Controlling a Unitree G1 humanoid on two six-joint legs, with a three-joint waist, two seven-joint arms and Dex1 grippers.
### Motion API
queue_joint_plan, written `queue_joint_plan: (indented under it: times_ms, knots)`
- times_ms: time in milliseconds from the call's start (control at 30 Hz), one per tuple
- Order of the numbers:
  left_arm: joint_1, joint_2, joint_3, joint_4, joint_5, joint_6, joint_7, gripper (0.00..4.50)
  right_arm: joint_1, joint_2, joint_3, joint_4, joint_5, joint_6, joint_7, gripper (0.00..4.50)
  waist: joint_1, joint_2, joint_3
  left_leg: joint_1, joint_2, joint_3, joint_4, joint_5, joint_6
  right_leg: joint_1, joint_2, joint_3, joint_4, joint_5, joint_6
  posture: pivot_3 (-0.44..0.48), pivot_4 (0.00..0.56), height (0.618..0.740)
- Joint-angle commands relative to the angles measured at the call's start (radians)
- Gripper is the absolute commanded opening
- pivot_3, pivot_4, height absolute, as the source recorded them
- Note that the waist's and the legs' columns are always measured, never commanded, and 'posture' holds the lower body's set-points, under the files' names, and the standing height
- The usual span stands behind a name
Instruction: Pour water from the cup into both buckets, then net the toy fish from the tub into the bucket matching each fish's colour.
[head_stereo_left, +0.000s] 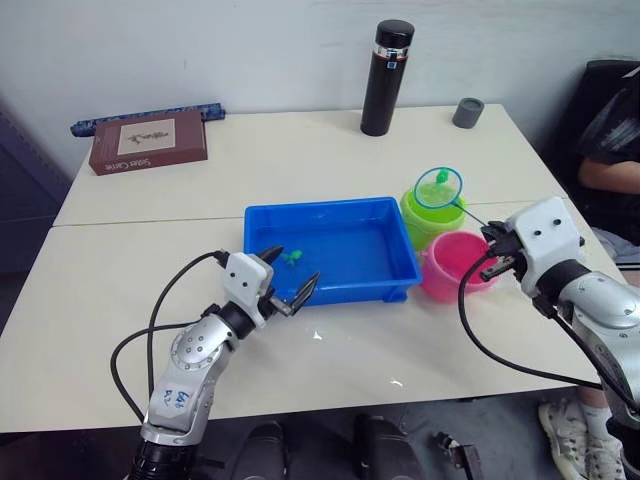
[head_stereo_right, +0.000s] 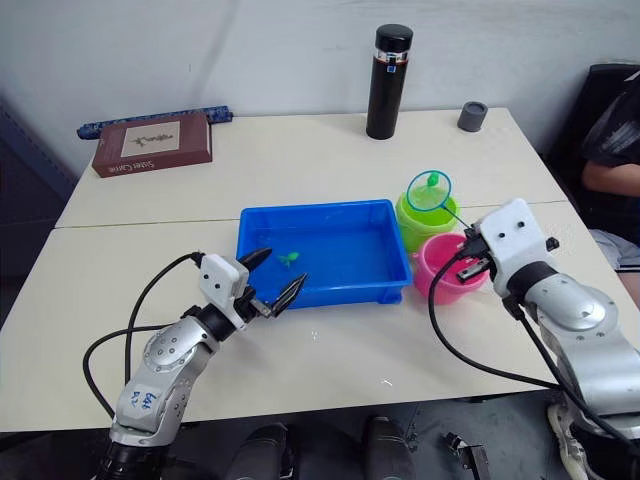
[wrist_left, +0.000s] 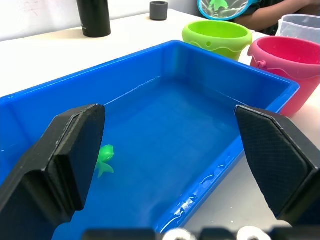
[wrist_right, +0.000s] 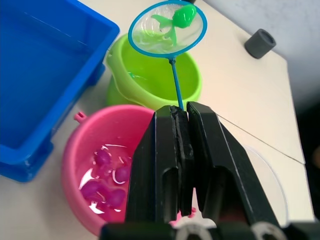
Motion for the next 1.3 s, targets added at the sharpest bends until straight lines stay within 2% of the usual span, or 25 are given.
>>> queue_joint_plan:
  times_ms: [33, 700, 867, 1133, 1233, 1300]
  knots:
    - [-0.014, -0.004, -0.004, -0.031, -0.005, -0.004, 0.003, 4.46, 0.014, -0.039, 0.016, 0.022, -0.093, -0.104, 0.008, 0.0, -0.001, 0.0, 0.0, 0.0, 0.0, 0.0, 0.0, 0.0, 0.0, 0.0, 0.0, 0.0, 0.0, 0.0, 0.0, 0.0, 0.15, 0.74]
    - [-0.013, -0.008, -0.003, -0.02, 0.001, -0.011, 0.012, 4.46, 0.008, -0.179, 0.173, 0.293, -0.557, -0.588, 0.034, 0.0, -0.001, 0.0, 0.0, 0.001, 0.0, 0.0, 0.004, 0.0, 0.0, 0.002, 0.001, 0.0, 0.002, 0.0, 0.0, 0.0, 0.15, 0.74]
    - [-0.007, -0.008, -0.002, -0.023, 0.002, -0.012, 0.015, 4.46, -0.008, -0.159, 0.159, 0.337, -0.587, -0.618, 0.037, 0.0, -0.002, 0.0, 0.0, 0.004, 0.0, 0.0, 0.005, 0.0, 0.0, 0.005, 0.001, 0.0, 0.002, 0.0, 0.0, 0.0, 0.15, 0.74]
    - [0.0, -0.006, -0.001, -0.026, -0.001, -0.012, 0.017, 4.46, -0.107, -0.143, 0.14, 0.403, -0.613, -0.622, 0.036, 0.0, -0.003, 0.0, 0.0, 0.009, 0.0, 0.002, 0.005, 0.0, 0.0, 0.009, 0.001, 0.002, 0.003, 0.0, 0.0, 0.0, 0.15, 0.74]
    - [0.001, -0.006, -0.002, -0.028, -0.001, -0.012, 0.017, 4.46, -0.135, -0.131, 0.136, 0.403, -0.593, -0.616, 0.051, 0.0, -0.003, 0.0, 0.0, 0.01, 0.0, 0.002, 0.004, 0.0, -0.001, 0.009, 0.001, 0.002, 0.003, 0.0, 0.0, 0.0, 0.15, 0.74]
    - [0.004, -0.006, 0.0, -0.028, 0.0, -0.012, 0.018, 4.46, -0.168, -0.092, 0.131, 0.352, -0.511, -0.559, 0.108, 0.0, -0.004, 0.0, 0.0, 0.01, 0.0, 0.003, 0.004, 0.0, -0.001, 0.009, 0.001, 0.003, 0.003, 0.0, 0.0, 0.0, 0.15, 0.74]
